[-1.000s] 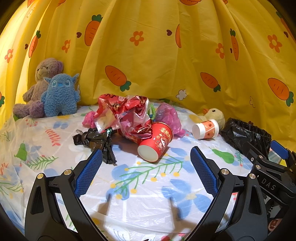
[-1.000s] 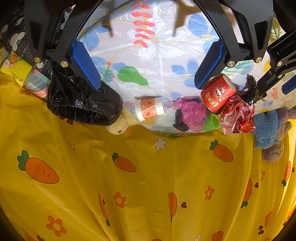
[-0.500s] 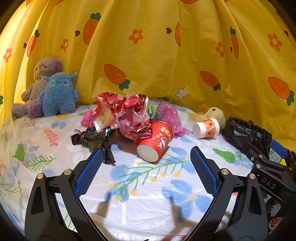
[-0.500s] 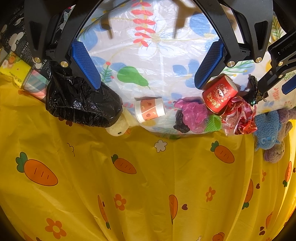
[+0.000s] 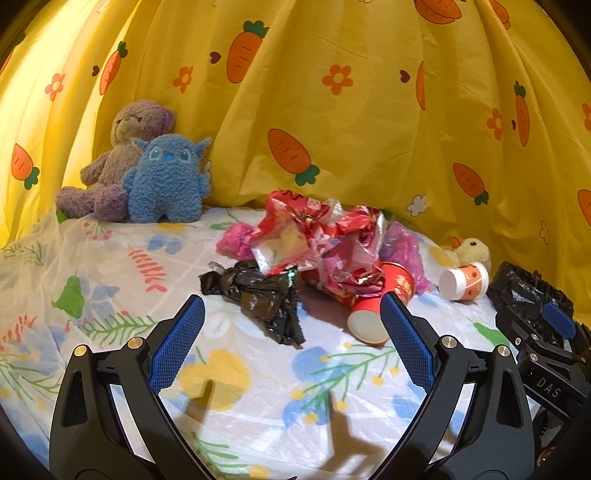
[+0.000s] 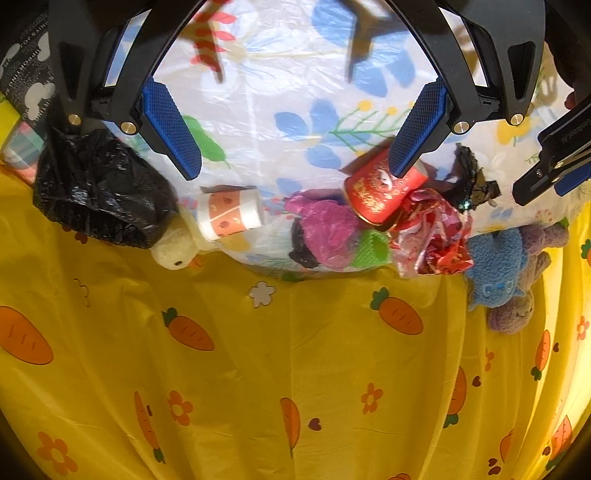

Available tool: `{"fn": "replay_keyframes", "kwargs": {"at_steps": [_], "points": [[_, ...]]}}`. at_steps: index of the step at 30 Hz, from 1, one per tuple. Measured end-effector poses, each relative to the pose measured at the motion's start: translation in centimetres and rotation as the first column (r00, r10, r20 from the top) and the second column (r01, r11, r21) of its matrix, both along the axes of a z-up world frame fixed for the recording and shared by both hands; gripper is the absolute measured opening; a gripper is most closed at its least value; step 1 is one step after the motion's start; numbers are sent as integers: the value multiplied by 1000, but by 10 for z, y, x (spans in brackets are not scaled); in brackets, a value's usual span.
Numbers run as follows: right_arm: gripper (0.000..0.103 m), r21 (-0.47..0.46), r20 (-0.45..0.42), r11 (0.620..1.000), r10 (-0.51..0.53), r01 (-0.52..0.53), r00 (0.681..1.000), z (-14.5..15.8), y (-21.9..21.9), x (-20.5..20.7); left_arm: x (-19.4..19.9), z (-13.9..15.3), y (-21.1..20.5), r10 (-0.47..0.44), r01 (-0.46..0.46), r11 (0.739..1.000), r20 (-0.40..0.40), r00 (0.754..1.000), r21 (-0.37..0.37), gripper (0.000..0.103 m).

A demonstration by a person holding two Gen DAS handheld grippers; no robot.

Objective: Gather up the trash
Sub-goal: 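Grasp the upright red paper cup with the left tool while the right tool grasps the red wrapper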

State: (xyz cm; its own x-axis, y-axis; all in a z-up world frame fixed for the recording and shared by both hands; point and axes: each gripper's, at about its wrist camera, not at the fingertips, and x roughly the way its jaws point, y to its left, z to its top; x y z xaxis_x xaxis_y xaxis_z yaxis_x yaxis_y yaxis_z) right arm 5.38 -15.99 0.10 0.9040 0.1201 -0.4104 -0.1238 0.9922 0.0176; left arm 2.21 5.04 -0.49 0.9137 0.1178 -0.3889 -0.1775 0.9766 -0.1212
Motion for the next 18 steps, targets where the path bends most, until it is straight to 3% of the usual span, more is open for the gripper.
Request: {"fn": "replay_keyframes", "kwargs": {"at_steps": [8, 12, 16, 18], "points": [[91, 33, -10, 984, 178, -177, 984, 9, 63, 42, 6, 6, 44, 135, -135, 991, 7, 991, -8, 94], [86, 100, -53, 963, 257, -251, 965, 10, 87, 74, 10, 7, 61, 168, -168, 985, 9, 986, -29, 94], [73, 120, -85, 957, 276, -265, 957, 9, 101, 99, 14, 7, 68, 189, -189, 982, 12, 982, -17, 94], [58, 126, -112, 953, 289, -275, 951, 5, 104, 108, 16, 5, 70, 191, -190, 981, 6, 982, -22, 94]]}}
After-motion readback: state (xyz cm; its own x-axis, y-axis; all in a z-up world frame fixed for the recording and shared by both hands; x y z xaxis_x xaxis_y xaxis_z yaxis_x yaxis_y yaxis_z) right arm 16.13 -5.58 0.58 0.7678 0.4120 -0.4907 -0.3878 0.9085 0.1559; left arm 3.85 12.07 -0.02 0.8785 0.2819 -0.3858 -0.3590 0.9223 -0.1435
